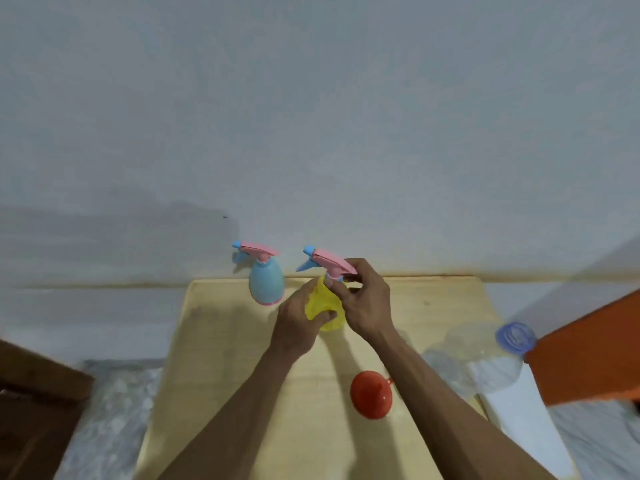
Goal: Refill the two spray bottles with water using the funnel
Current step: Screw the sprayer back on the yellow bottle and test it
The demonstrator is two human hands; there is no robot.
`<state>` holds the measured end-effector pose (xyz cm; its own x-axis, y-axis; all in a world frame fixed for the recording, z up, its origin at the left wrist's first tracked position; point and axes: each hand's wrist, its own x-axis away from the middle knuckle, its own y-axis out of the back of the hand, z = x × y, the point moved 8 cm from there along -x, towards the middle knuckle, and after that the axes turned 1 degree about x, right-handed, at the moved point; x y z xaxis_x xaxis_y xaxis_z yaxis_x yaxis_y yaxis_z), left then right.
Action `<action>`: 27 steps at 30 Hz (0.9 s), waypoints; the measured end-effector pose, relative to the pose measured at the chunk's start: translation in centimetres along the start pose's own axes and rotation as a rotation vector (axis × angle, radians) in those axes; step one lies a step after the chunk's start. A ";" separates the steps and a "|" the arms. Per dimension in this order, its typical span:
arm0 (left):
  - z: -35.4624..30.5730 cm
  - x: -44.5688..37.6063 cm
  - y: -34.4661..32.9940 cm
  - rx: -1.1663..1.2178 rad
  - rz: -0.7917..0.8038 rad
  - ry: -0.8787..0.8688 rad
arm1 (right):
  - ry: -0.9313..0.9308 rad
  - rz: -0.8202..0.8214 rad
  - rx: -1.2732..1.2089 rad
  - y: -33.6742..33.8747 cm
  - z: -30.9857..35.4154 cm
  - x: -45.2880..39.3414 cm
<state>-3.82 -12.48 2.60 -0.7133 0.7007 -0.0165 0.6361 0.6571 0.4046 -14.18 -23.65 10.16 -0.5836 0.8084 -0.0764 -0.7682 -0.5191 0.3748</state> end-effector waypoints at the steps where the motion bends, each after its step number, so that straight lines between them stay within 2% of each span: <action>1: 0.2 -0.8 0.1 -0.007 -0.021 0.002 | -0.011 0.000 -0.007 -0.4 -0.4 -0.6; 4: 0.1 -3.4 0.1 -0.041 -0.044 -0.018 | -0.029 -0.012 -0.005 -1.5 -1.5 -2.6; 13: 2.3 -7.1 -0.8 -0.102 -0.138 0.071 | -0.062 -0.012 -0.024 -3.8 -3.7 -6.2; 27: 3.6 -8.3 -1.9 -0.180 -0.090 0.079 | -0.131 -0.007 -0.012 -3.9 -4.3 -7.0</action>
<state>1.89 -18.57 -1.32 -0.7903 0.6126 0.0086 0.5108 0.6511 0.5614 -8.27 -28.47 5.25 -0.5392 0.8411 0.0428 -0.7757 -0.5157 0.3637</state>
